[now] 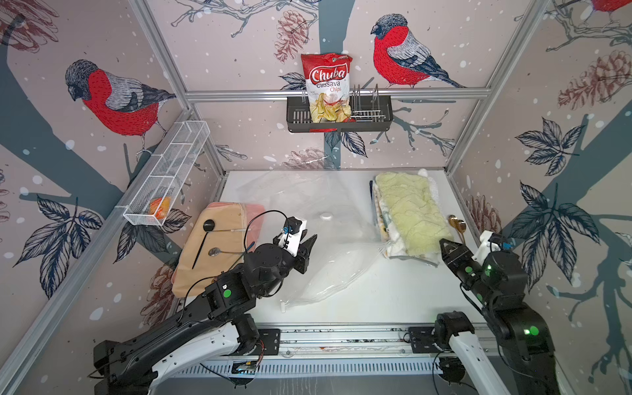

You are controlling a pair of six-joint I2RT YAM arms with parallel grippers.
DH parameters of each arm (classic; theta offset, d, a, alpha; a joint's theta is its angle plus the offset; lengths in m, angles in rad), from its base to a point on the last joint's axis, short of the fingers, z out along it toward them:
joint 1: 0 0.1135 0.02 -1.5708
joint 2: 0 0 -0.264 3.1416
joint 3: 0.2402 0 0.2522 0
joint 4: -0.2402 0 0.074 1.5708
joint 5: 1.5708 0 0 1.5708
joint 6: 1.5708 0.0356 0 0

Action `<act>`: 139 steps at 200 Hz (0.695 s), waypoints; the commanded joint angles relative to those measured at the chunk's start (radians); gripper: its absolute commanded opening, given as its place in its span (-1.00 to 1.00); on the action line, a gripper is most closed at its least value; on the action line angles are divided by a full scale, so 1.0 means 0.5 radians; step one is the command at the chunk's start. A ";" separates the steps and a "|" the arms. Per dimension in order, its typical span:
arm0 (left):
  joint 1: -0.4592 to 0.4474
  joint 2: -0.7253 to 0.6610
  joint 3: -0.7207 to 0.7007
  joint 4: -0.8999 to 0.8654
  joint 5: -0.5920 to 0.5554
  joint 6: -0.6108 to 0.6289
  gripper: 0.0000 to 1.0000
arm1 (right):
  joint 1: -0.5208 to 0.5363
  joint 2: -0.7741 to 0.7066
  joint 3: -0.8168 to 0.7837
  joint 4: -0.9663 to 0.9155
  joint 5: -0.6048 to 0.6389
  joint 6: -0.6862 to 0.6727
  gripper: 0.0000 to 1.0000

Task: Take the blanket out of the vacuum bag
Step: Place the blanket at the center of the board.

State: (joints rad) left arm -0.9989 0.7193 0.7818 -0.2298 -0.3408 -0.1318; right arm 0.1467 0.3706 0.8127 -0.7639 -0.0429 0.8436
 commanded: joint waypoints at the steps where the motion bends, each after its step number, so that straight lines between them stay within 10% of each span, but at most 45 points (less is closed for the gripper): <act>1: 0.000 0.036 0.010 0.103 0.075 0.021 -0.36 | -0.014 0.074 0.063 0.009 -0.026 -0.116 -0.49; 35: 0.001 0.067 0.012 0.098 0.128 0.021 -0.50 | 0.088 0.415 0.057 0.163 -0.080 -0.321 -0.51; 93: 0.001 0.164 0.017 0.095 0.271 0.031 -0.88 | 1.436 1.363 0.411 -0.089 1.354 -0.216 -0.36; 139: 0.001 0.270 0.038 0.101 0.597 0.001 -0.01 | 1.490 1.738 0.492 -0.346 1.698 -0.012 -0.26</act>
State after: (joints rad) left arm -0.9989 0.8364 0.7898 -0.2222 -0.1486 -0.1238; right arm 0.8742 1.2053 1.0607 -0.8398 0.6254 0.7731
